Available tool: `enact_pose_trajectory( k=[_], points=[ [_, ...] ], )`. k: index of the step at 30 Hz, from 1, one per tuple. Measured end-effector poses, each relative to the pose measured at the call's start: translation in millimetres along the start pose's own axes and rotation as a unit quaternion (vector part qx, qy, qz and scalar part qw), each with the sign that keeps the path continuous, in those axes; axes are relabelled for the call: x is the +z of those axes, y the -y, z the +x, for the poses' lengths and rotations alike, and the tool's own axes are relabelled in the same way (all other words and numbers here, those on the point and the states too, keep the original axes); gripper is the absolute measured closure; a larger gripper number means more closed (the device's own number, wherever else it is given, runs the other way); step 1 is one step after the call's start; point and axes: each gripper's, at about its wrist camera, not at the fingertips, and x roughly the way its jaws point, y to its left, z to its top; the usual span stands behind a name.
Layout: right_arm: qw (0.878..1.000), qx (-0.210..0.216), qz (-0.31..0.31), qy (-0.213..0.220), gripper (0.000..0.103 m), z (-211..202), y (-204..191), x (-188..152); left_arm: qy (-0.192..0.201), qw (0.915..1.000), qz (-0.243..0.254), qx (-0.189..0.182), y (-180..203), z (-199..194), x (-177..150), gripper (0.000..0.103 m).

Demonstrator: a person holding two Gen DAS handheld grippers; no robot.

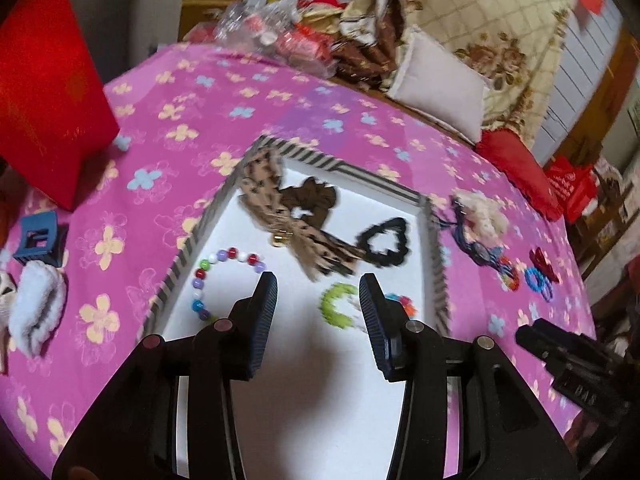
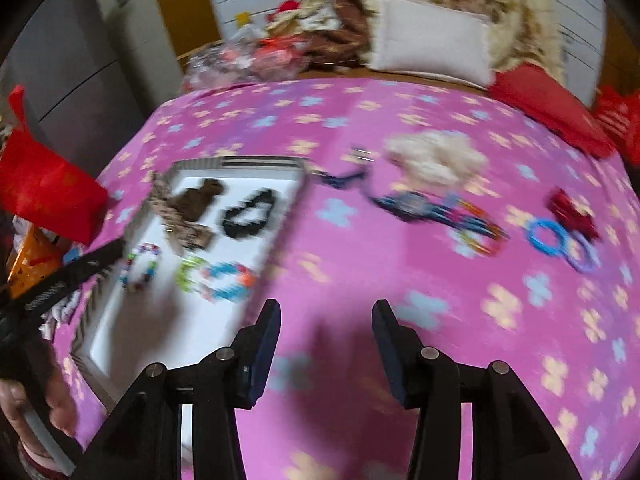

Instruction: Organize jewelry

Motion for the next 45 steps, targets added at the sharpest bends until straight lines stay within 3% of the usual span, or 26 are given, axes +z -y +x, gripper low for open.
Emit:
enact_pose_trajectory(
  k=[4, 8, 13, 17, 22, 27, 33, 36, 42, 45],
  points=[
    [0.999, -0.019, 0.043, 0.007, 0.058, -25, 55, -21, 0.017, 0.9991, 0.038, -0.001, 38, -20, -18, 0.061],
    [0.996, -0.043, 0.075, 0.019, 0.058, -52, 109, -41, 0.015, 0.9975, 0.065, -0.025, 87, -41, -46, 0.061],
    [0.992, -0.072, 0.106, 0.019, 0.057, -63, 161, -49, -0.023, 0.9949, 0.069, -0.071, 143, -46, -88, 0.055],
    [0.991, -0.065, 0.117, -0.011, 0.058, -45, 182, -45, -0.043, 0.9844, 0.149, -0.083, 188, -32, -120, 0.055],
    [0.993, -0.073, 0.09, -0.035, 0.058, -9, 171, -25, -0.053, 0.9755, 0.192, -0.093, 194, -11, -141, 0.055],
    [0.994, -0.07, 0.072, -0.037, 0.058, 29, 154, 25, -0.062, 0.9706, 0.211, -0.098, 194, 5, -148, 0.055],
    [0.995, -0.073, 0.048, -0.043, 0.058, 85, 132, 84, -0.104, 0.9665, 0.2, -0.124, 191, 22, -145, 0.054],
    [0.996, -0.054, 0.05, -0.051, 0.058, 111, 123, 101, -0.12, 0.9647, 0.191, -0.135, 187, 27, -144, 0.054],
    [0.996, -0.073, 0.023, -0.053, 0.059, 142, 105, 115, -0.128, 0.9635, 0.189, -0.14, 187, 29, -143, 0.054],
    [0.995, -0.081, 0.019, -0.052, 0.067, 141, 104, 106, -0.133, 0.9638, 0.186, -0.137, 185, 30, -143, 0.054]
  ],
)
